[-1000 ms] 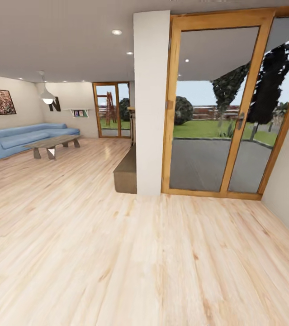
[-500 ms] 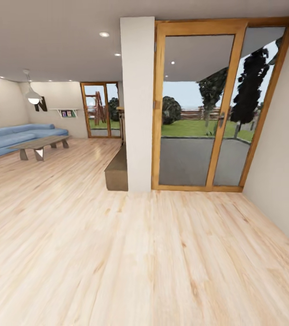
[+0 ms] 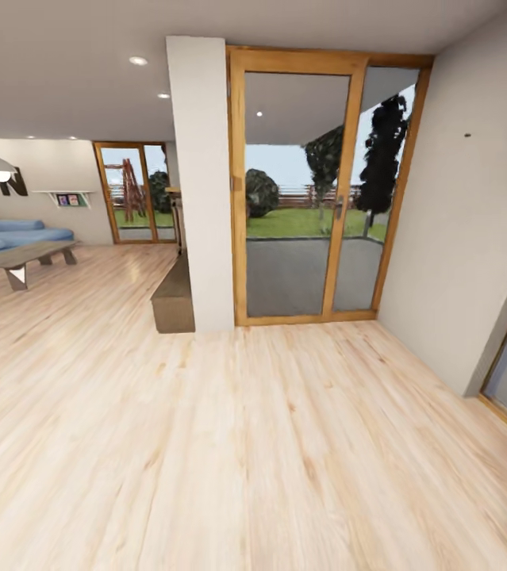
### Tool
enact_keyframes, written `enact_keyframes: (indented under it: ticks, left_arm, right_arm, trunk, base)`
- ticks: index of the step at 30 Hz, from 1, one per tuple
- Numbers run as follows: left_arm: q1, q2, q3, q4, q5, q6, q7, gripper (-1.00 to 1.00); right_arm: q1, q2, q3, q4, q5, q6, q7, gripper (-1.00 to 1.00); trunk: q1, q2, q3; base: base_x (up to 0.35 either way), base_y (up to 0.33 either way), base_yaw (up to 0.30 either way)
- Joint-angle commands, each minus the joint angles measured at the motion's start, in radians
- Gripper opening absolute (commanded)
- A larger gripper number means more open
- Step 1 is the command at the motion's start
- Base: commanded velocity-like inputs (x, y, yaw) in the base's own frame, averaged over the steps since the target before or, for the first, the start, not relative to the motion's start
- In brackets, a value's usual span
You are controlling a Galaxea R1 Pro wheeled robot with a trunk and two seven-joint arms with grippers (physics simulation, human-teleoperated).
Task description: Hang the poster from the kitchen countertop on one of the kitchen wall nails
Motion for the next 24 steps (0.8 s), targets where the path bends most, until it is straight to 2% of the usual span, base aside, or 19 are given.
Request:
enact_keyframes:
  ticks: [1, 9, 24]
  left_arm:
    - [0.001, 0.0, 0.001, -0.002, 0.0, -0.001, 0.0, 1.0]
    - [0.001, 0.0, 0.001, -0.002, 0.0, -0.001, 0.0, 1.0]
    - [0.001, 0.002, 0.001, -0.001, -0.001, 0.0, -0.001, 1.0]
  right_arm:
    - [-0.001, 0.0, 0.0, 0.001, 0.001, -0.003, 0.0, 1.0]
    - [-0.001, 0.0, 0.0, 0.001, 0.001, -0.003, -0.001, 1.0]
    - [-0.001, 0.0, 0.0, 0.001, 0.001, -0.003, -0.001, 1.0]
  trunk:
    - [-0.001, -0.001, -0.001]
    - [-0.001, -0.001, -0.001]
    - [-0.001, -0.001, -0.001]
  base:
    - [-0.317, 0.11, -0.3]
    - [-0.312, 0.138, -0.268]
    - [-0.263, 0.201, -0.024]
